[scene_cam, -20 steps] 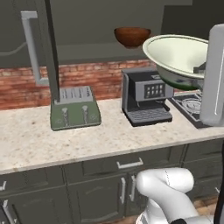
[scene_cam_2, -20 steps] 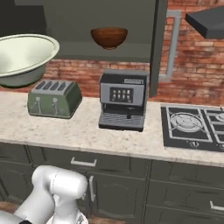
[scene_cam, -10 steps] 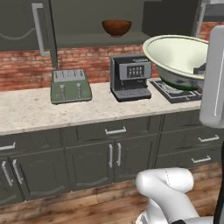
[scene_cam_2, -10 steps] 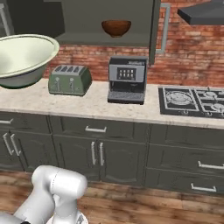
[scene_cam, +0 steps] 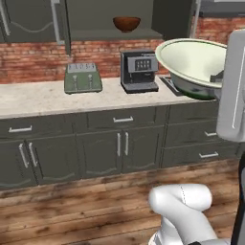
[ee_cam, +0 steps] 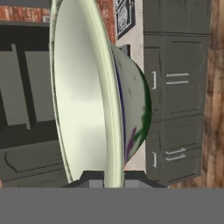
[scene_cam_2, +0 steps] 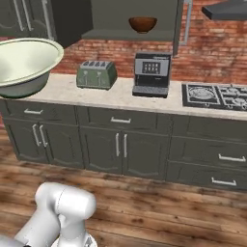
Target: Move the bowls from the cabinet to the plates on the dining table.
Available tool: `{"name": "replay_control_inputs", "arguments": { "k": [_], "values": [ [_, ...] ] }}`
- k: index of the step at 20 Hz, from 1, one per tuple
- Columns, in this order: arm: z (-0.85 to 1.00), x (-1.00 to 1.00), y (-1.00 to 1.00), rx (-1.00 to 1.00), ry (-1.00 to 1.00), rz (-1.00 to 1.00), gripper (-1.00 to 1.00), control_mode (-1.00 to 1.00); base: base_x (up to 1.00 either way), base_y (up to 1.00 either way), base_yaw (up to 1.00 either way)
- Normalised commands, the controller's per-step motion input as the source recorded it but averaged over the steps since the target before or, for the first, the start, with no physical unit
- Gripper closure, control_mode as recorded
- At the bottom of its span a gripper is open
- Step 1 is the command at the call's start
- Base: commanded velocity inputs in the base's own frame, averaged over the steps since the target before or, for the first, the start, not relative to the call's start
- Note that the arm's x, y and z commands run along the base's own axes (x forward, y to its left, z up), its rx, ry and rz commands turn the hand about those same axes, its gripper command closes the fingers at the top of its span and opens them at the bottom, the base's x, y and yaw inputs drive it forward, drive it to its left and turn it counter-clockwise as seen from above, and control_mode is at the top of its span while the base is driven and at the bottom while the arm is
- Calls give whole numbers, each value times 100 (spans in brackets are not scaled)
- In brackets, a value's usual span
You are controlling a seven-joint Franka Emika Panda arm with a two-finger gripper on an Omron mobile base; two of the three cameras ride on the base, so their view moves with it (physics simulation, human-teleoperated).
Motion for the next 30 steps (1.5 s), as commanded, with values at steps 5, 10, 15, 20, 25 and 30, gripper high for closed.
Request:
{"name": "replay_control_inputs", "arguments": {
  "k": [5, 10, 15, 20, 25, 30],
  "values": [
    [0, 0, 0, 0, 0, 0, 100, 100, -8, 0, 50],
    [0, 0, 0, 0, 0, 0, 100, 100, 0, 0, 50],
    [0, 0, 0, 0, 0, 0, 100, 100, 0, 0, 50],
    [0, 0, 0, 0, 0, 0, 100, 100, 0, 0, 50],
    [0, 0, 0, 0, 0, 0, 100, 100, 0, 0, 50],
    [0, 0, 0, 0, 0, 0, 100, 100, 0, 0, 50]
  ]
}}
